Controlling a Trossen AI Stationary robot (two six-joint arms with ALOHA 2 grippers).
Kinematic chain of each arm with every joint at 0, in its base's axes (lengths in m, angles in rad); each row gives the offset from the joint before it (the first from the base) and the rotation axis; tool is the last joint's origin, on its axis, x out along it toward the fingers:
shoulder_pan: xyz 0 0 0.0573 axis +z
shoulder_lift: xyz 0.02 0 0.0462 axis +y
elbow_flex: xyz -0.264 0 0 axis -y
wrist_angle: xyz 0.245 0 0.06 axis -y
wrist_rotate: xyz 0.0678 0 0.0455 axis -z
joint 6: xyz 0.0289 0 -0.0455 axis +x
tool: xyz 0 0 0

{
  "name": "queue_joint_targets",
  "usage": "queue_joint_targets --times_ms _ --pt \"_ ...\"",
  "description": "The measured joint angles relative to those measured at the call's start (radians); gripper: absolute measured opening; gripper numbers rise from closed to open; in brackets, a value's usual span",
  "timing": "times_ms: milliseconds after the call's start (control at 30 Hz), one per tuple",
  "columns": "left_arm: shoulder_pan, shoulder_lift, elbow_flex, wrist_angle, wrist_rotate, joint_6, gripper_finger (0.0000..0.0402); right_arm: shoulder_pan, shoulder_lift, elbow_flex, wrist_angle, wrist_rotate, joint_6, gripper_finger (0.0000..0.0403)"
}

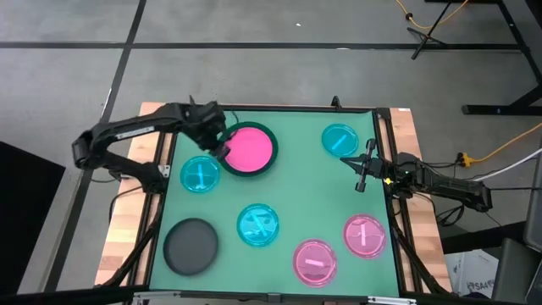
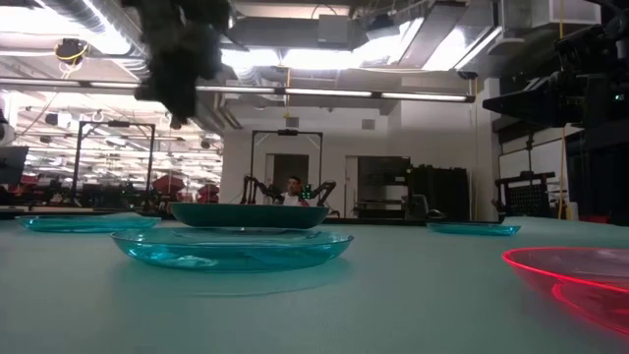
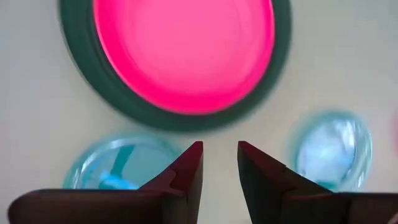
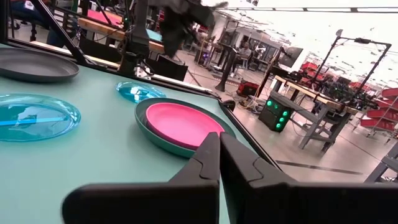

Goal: Stack plastic plates
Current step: Stack the black plate on top of the pink plate

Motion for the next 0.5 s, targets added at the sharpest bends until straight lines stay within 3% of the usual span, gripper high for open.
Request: queue_joint_targets --times_ms 233,500 --pt "-0.182 -0.097 0.0 -0.109 -0.023 -0.045 0.0093 0.0 0.0 0.0 0.0 0.0 0.0 0.0001" --pt "-0.392 -0.093 0.0 -0.126 -0.133 -0.063 0.0093 0.0 0.0 0.0 -0.001 0.0 0.0 0.0001"
